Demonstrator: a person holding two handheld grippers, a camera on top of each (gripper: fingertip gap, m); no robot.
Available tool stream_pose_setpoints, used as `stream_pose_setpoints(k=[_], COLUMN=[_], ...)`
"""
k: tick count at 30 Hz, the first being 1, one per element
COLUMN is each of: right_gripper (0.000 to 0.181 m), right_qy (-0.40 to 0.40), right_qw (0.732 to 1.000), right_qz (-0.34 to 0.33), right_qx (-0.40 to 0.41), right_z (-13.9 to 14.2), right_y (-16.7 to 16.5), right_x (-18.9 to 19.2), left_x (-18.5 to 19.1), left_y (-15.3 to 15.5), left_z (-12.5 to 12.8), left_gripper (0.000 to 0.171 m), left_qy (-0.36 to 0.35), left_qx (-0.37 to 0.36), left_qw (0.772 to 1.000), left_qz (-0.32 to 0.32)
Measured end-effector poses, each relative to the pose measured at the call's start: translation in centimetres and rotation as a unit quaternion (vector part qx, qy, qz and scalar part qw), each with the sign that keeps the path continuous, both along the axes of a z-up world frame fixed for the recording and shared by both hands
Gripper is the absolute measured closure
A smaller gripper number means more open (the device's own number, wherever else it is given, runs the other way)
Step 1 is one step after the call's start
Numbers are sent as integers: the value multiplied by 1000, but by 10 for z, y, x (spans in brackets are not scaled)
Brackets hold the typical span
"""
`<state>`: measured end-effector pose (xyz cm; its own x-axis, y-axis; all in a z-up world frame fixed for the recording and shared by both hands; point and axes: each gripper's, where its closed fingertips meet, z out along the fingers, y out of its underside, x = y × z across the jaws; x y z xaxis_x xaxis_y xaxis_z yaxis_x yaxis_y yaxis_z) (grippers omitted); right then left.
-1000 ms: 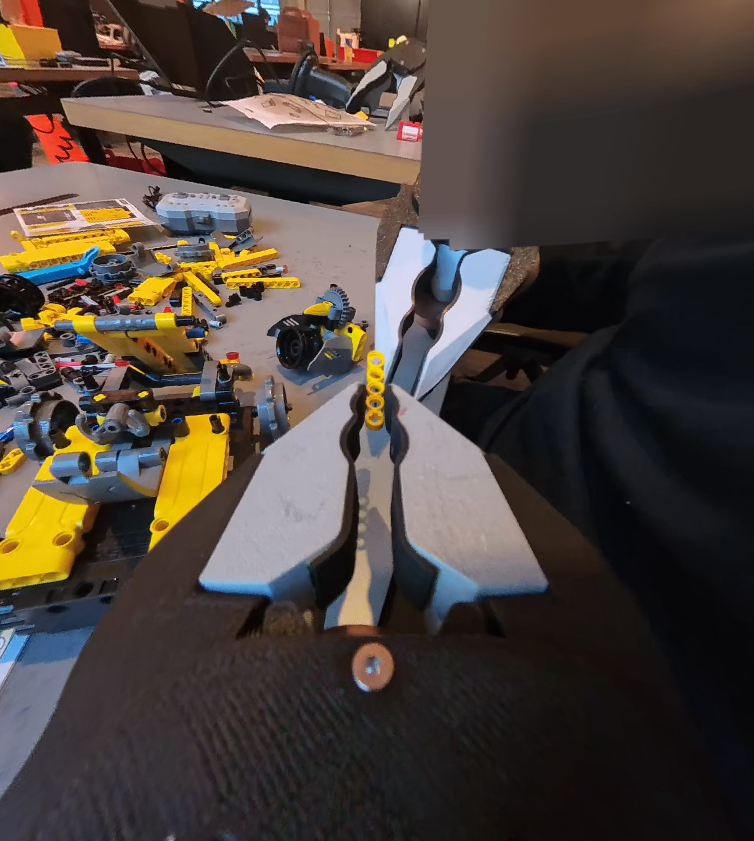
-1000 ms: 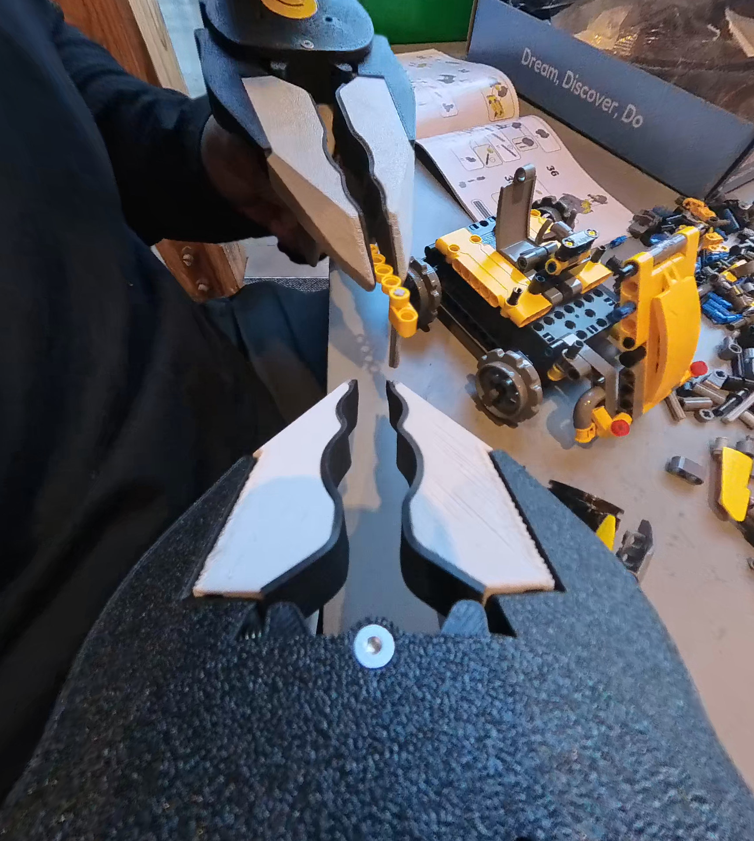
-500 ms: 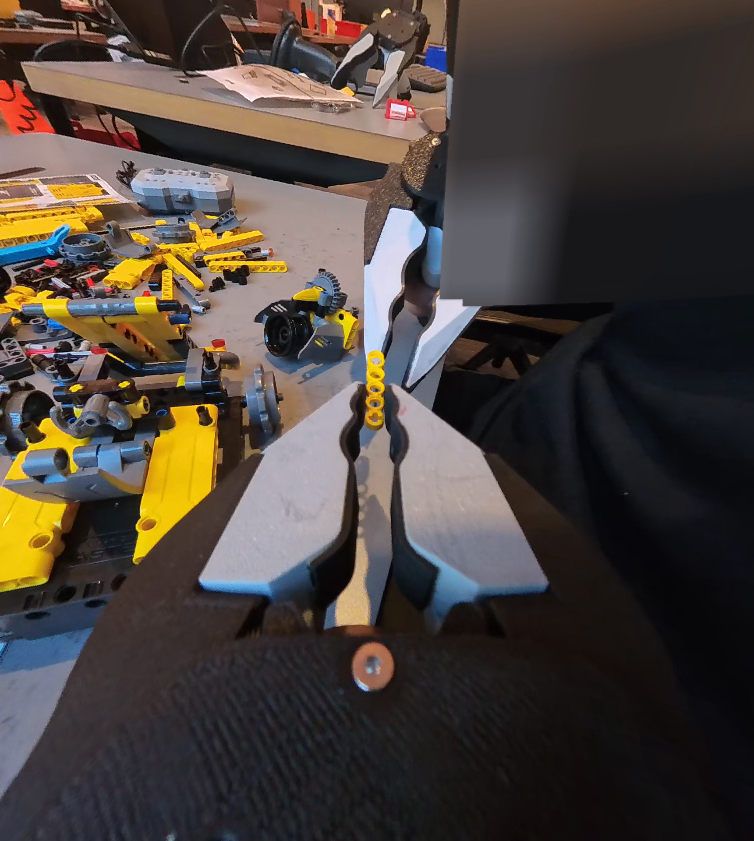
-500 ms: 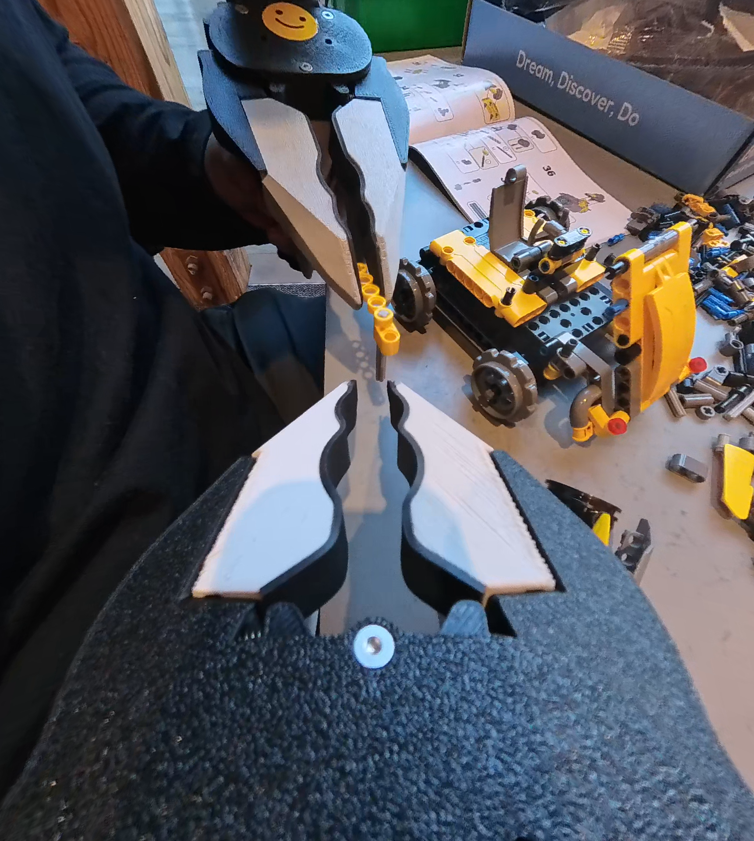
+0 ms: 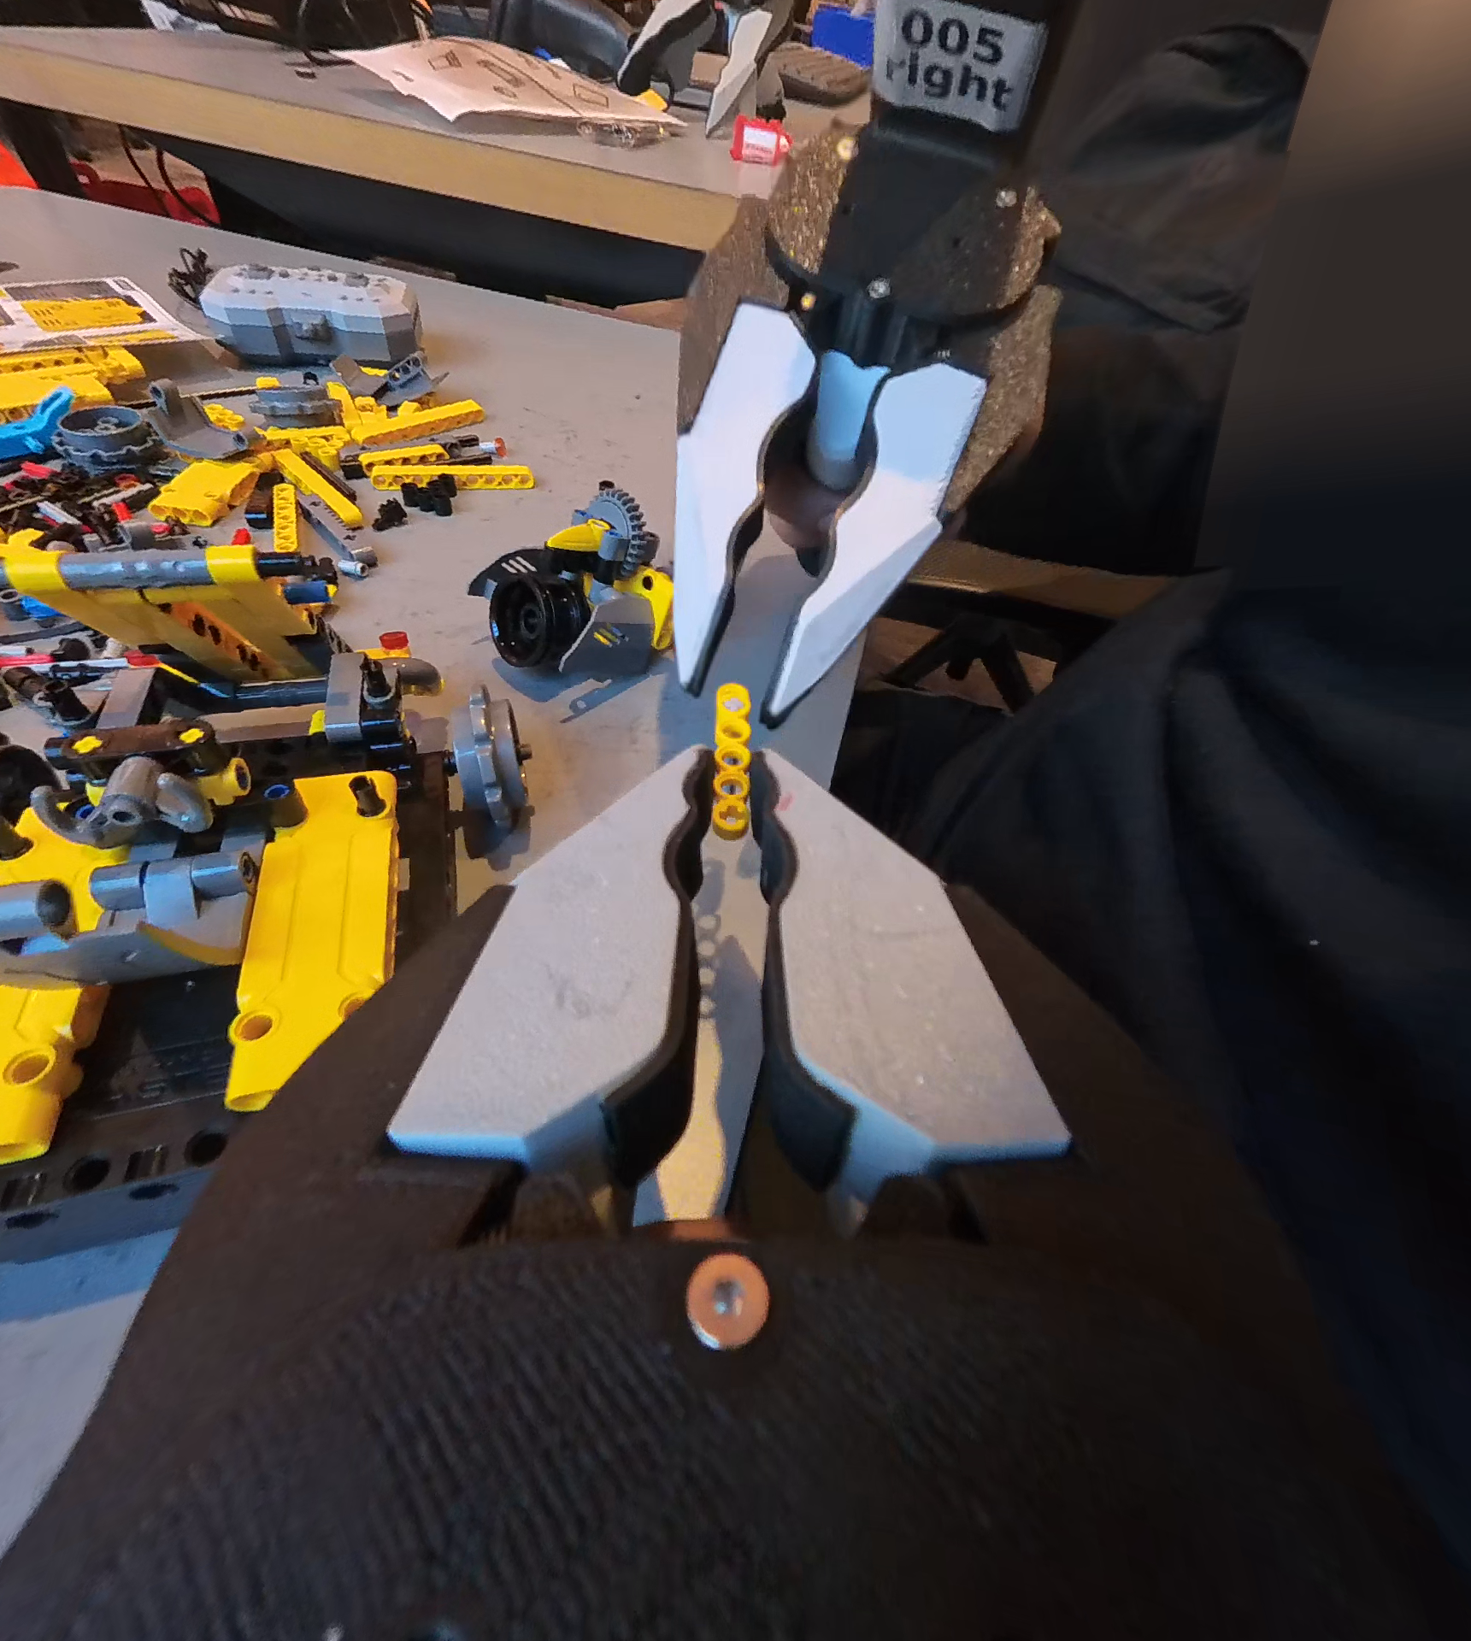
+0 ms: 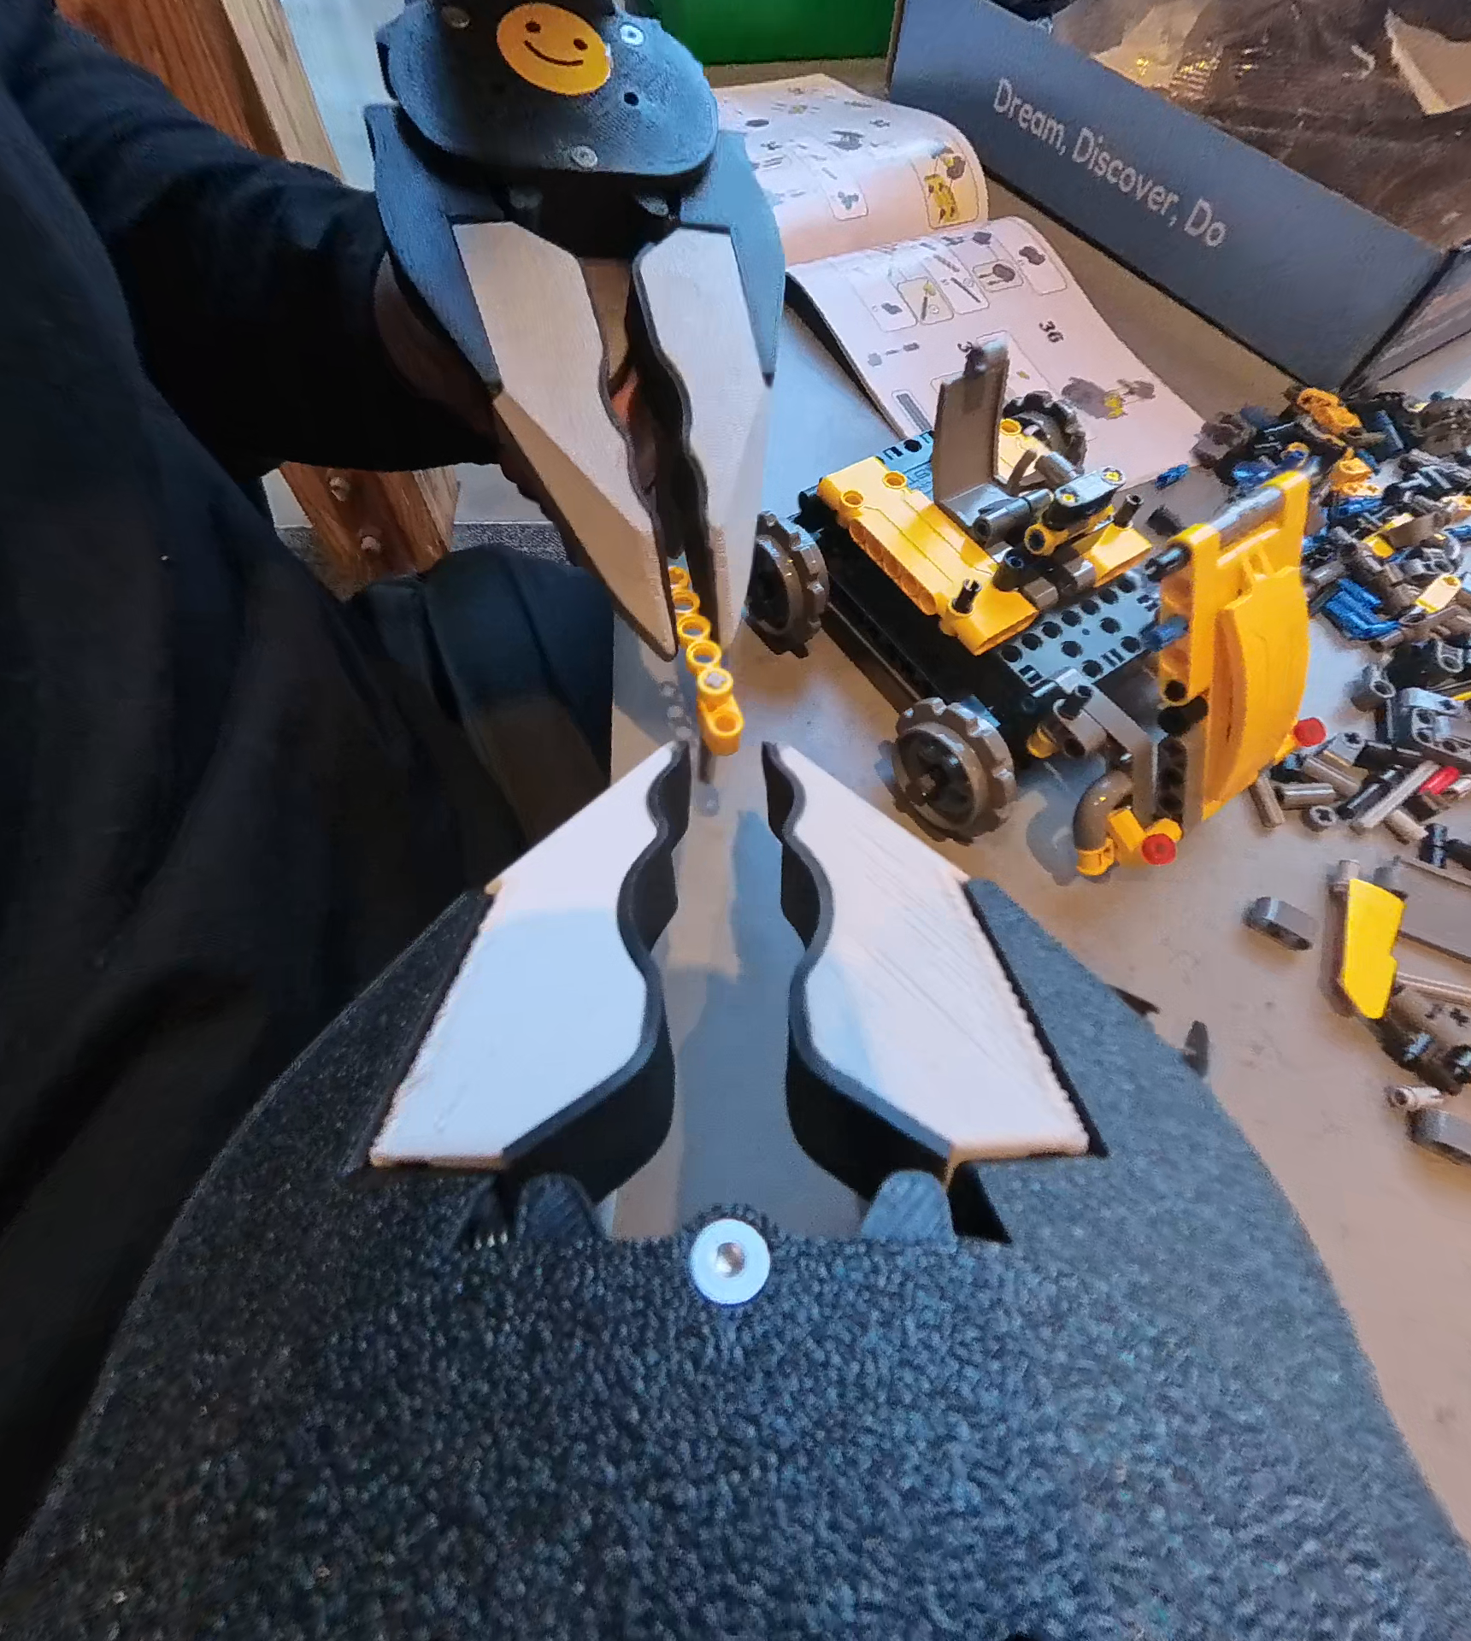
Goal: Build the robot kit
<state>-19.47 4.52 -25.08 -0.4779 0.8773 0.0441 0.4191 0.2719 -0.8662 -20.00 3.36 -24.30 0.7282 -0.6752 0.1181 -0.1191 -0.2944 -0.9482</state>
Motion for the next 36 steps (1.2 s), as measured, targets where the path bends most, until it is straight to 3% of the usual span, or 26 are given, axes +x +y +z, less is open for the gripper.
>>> stream_pose_setpoints(k=[6,12,28,36], right_gripper=[165,173,174,174], right_qy=[-12,-60,-148,-179], right_qw=[999,993,972,960], right_qz=[33,72,121,136], right_qx=[20,70,136,167], right_z=[6,-6,-17,-17], right_y=[-6,-9,-9,-9], right_x=[-3,0,4,-2], left_x=[3,6,10,3], left_y=[0,-1,0,-1], left_z=[-4,-10,-22,-23], left_gripper=[167,167,167,167], left_qy=[18,42,93,79], left_qx=[-1,-3,-10,-32], left_qw=[1000,999,996,996], left_qz=[-5,-9,-8,-5])
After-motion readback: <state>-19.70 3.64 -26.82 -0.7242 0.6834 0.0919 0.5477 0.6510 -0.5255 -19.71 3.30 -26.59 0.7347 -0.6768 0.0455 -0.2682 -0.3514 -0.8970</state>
